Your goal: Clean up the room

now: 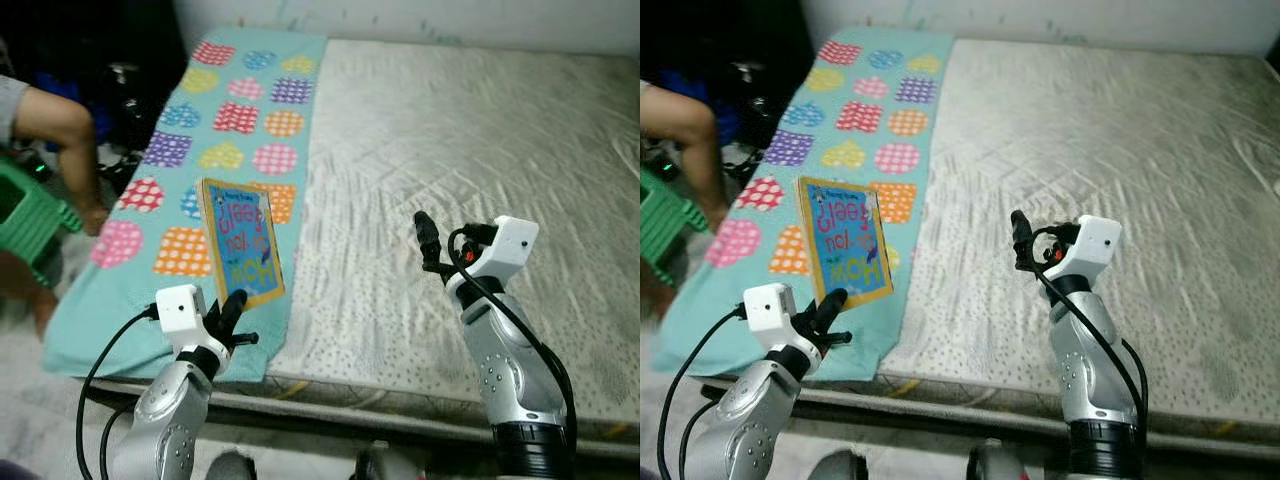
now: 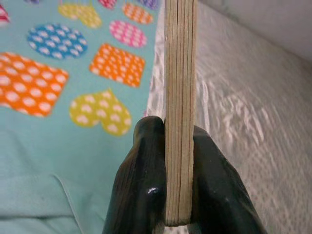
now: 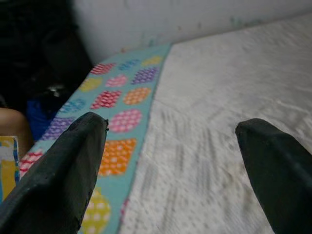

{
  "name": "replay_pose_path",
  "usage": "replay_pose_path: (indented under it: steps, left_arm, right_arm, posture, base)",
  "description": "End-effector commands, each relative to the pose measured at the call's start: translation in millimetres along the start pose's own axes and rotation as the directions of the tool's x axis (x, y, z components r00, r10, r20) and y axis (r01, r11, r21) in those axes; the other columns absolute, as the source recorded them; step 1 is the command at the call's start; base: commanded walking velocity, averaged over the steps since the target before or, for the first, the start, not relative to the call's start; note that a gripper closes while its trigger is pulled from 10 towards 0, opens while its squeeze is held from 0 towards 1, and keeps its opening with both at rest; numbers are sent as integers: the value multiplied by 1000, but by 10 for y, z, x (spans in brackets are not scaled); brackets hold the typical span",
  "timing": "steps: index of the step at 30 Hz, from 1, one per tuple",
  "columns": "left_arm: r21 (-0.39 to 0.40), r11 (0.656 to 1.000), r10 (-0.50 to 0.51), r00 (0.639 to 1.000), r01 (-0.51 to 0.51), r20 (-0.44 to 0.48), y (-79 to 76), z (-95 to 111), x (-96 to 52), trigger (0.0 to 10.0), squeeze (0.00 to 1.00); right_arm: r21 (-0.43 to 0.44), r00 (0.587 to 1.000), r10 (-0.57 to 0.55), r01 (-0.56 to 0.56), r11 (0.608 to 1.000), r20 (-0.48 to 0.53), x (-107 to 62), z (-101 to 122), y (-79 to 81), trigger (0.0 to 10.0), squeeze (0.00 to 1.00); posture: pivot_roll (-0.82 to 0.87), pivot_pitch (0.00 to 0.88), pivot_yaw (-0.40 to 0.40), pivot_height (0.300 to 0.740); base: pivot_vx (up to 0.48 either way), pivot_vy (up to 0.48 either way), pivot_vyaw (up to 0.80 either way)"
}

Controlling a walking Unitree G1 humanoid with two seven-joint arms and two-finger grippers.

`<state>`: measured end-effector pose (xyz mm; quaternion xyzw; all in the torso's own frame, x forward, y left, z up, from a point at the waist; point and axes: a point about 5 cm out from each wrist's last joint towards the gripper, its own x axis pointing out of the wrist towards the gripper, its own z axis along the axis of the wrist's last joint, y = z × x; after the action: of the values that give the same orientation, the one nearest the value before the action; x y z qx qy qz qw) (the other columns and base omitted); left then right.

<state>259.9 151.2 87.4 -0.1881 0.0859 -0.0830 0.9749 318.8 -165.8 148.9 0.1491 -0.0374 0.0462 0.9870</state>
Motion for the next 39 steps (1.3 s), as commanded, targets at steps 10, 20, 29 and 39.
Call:
replay_pose_path:
  steps: [10, 20, 29, 39]
  left_arm:
    - [63, 998, -20, 1000, 19, 13, -1, 37, 32, 5373, 0]
    - [139, 990, 20, 998, -29, 61, 33, 159, 63, 10000, 0]
    - [98, 994, 43, 998, -48, 51, 50, 104, 43, 10000, 0]
    - [95, 996, -9, 997, 2, 78, -27, 153, 95, 10000, 0]
  right_arm:
    - [-15, 998, -56, 56, 998, -15, -96, -90, -70, 10000, 0]
    - [-58, 988, -154, 152, 987, -28, -179, -147, -202, 10000, 0]
    - [-84, 976, -212, 207, 975, -52, -164, -185, -263, 10000, 0]
    - [-89, 976, -213, 209, 974, -36, -113, -144, -237, 10000, 0]
  posture:
    - [-7, 51, 7, 740]
    - [-2, 68, 6, 740]
    - [-8, 82, -2, 740]
    - [-13, 90, -10, 740]
  base:
    - [0, 0, 0]
    - [0, 0, 0]
    - [0, 0, -444]
    - [0, 0, -800]
